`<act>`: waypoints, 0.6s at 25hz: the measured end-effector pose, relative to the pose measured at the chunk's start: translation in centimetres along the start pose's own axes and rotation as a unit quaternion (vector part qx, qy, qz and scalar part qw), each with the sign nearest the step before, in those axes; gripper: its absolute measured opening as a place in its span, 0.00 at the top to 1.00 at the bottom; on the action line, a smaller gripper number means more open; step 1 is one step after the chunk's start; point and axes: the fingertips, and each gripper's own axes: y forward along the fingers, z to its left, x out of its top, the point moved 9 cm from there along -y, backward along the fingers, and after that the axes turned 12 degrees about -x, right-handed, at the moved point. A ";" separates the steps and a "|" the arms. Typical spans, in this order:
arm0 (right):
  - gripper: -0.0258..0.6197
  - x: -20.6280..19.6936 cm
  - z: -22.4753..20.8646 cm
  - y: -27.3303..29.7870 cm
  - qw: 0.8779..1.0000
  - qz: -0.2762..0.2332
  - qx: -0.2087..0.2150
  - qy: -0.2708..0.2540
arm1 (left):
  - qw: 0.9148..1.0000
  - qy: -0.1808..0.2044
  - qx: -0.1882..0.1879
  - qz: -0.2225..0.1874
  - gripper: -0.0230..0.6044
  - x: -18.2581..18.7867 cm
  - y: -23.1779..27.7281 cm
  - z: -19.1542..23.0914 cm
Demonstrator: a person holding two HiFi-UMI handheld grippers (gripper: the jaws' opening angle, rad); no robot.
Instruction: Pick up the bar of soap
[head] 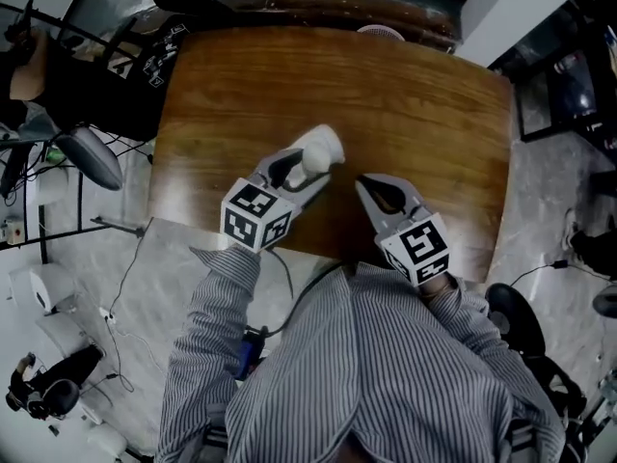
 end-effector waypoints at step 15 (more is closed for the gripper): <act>0.96 2.0 2.9 2.1 0.999 0.005 0.043 0.026 | 0.929 -0.109 0.178 -0.305 0.54 -3.7 -6.7 -7.0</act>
